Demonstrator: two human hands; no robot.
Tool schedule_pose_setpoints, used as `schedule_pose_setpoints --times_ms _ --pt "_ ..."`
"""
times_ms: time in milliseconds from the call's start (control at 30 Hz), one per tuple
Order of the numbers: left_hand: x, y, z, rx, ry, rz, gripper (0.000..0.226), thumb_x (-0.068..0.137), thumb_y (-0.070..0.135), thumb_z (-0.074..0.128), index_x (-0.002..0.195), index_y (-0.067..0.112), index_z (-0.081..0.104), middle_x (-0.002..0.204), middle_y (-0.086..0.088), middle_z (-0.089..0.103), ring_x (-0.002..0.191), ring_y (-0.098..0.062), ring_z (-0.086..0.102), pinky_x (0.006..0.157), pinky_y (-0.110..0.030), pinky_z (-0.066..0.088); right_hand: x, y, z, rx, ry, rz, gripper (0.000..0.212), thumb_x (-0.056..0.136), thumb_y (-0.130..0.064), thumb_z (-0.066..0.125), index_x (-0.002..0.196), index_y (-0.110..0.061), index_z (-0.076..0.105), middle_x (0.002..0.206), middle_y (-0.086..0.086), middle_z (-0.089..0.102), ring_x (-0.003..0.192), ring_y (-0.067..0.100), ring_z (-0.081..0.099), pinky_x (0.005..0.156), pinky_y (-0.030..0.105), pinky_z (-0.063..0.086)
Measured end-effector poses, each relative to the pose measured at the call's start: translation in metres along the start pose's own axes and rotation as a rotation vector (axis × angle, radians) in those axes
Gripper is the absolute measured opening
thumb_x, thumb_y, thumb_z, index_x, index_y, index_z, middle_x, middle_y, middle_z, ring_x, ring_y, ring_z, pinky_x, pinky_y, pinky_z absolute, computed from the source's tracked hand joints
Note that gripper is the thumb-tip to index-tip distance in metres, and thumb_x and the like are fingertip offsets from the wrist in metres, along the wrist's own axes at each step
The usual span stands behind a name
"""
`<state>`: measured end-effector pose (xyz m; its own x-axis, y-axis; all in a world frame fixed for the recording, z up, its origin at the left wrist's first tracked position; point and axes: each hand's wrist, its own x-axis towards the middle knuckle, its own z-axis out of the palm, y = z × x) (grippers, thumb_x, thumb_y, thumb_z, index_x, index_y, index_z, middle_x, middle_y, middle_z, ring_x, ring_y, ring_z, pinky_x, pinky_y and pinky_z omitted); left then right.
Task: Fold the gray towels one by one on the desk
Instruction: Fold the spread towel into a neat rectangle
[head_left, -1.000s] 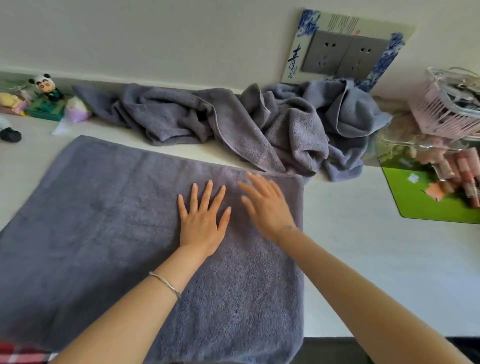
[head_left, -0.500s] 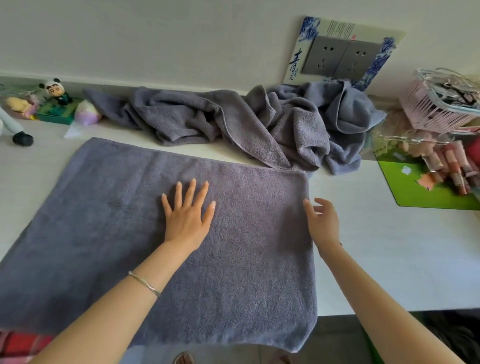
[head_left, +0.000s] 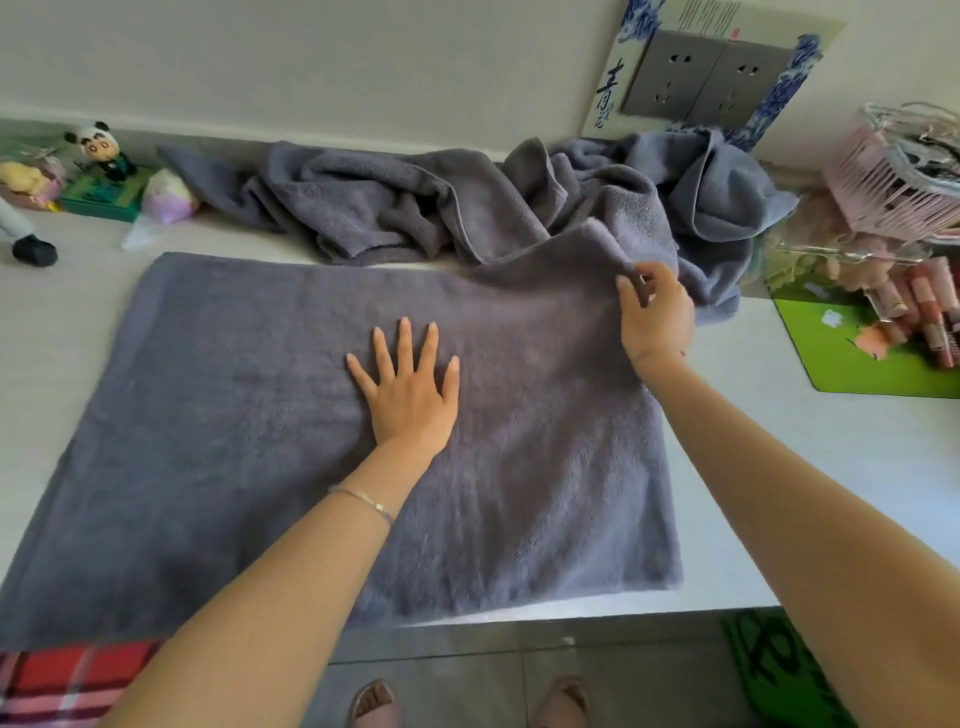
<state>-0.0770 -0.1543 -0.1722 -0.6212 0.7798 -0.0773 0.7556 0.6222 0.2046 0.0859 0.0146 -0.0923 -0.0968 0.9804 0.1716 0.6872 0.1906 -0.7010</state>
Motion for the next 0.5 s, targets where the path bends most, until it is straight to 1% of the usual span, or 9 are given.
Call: schedule_pose_setpoints --times_ms 33,67,133,200,267,300,367,433,500 --pt "0.006 0.003 0.0 -0.01 -0.008 -0.004 0.059 0.096 0.054 0.007 0.151 0.032 0.0 0.16 0.0 -0.005 0.145 -0.031 -0.012 0.111 -0.061 -0.01 -0.003 0.003 0.007 -0.071 0.008 0.033 0.034 0.093 -0.024 0.053 0.125 -0.012 0.051 0.125 0.008 0.052 0.111 0.025 0.051 0.09 0.032 0.038" --pt "0.01 0.004 0.0 -0.019 -0.021 0.005 0.059 0.097 0.053 0.008 0.151 0.031 0.0 0.16 0.0 -0.005 0.145 -0.031 -0.012 0.112 -0.061 -0.01 -0.013 0.005 0.013 -0.132 0.019 0.014 0.042 0.093 -0.022 0.053 0.132 -0.01 0.045 0.138 0.01 0.042 0.125 0.027 0.042 0.099 0.033 0.032" --pt "0.012 -0.001 -0.005 -0.032 -0.038 0.05 0.058 0.098 0.051 0.008 0.151 0.03 -0.002 0.16 -0.001 -0.007 0.145 -0.031 -0.013 0.112 -0.06 -0.01 -0.049 0.004 0.025 -0.156 0.013 -0.122 0.051 0.092 -0.022 0.053 0.14 -0.01 0.038 0.15 0.01 0.028 0.138 0.026 0.028 0.111 0.035 0.021" --pt "0.0 -0.013 -0.011 -0.031 -0.029 0.104 0.058 0.097 0.051 0.006 0.151 0.03 -0.005 0.16 0.0 -0.009 0.145 -0.03 -0.014 0.112 -0.058 -0.012 -0.098 -0.002 0.038 -0.151 -0.056 -0.285 0.047 0.094 -0.025 0.049 0.139 -0.016 0.041 0.153 0.005 0.028 0.14 0.024 0.027 0.115 0.039 0.019" --pt "-0.03 -0.026 -0.012 -0.047 0.007 0.161 0.061 0.094 0.053 0.0 0.151 0.031 -0.001 0.16 0.001 -0.005 0.146 -0.028 -0.011 0.111 -0.056 -0.014 -0.143 -0.003 0.05 -0.182 -0.174 -0.375 0.046 0.096 -0.033 0.04 0.139 -0.019 0.043 0.154 0.004 0.028 0.141 0.024 0.025 0.116 0.041 0.016" --pt "-0.05 -0.035 -0.011 -0.065 0.017 0.187 0.063 0.092 0.054 -0.001 0.151 0.032 0.004 0.16 0.002 0.001 0.146 -0.029 -0.006 0.111 -0.056 -0.013 -0.164 -0.003 0.054 -0.2 -0.253 -0.372 0.049 0.096 -0.038 0.032 0.141 -0.021 0.041 0.155 0.003 0.025 0.144 0.023 0.02 0.117 0.04 0.011" --pt "-0.081 -0.048 -0.004 -0.053 -0.019 0.226 0.064 0.091 0.055 0.004 0.149 0.033 0.016 0.159 0.001 0.014 0.146 -0.03 0.007 0.111 -0.061 -0.004 -0.19 0.004 0.061 -0.278 -0.386 -0.36 0.056 0.095 -0.048 0.02 0.146 -0.028 0.032 0.157 -0.002 0.018 0.146 0.02 0.011 0.118 0.035 0.0" --pt "-0.088 -0.062 0.003 0.004 -0.032 0.216 0.062 0.092 0.055 0.013 0.148 0.032 0.024 0.157 -0.001 0.022 0.144 -0.032 0.017 0.111 -0.064 0.006 -0.201 0.017 0.06 -0.387 -0.426 -0.394 0.059 0.094 -0.055 0.017 0.148 -0.034 0.023 0.158 -0.006 0.014 0.147 0.017 0.007 0.118 0.036 -0.004" --pt "-0.085 -0.074 0.003 0.03 -0.029 0.176 0.064 0.091 0.058 0.01 0.149 0.033 0.02 0.158 0.0 0.018 0.145 -0.031 0.013 0.112 -0.063 0.003 -0.2 0.032 0.048 -0.462 -0.424 -0.393 0.06 0.093 -0.06 0.017 0.149 -0.038 0.017 0.158 -0.008 0.011 0.147 0.015 0.004 0.118 0.04 -0.002"
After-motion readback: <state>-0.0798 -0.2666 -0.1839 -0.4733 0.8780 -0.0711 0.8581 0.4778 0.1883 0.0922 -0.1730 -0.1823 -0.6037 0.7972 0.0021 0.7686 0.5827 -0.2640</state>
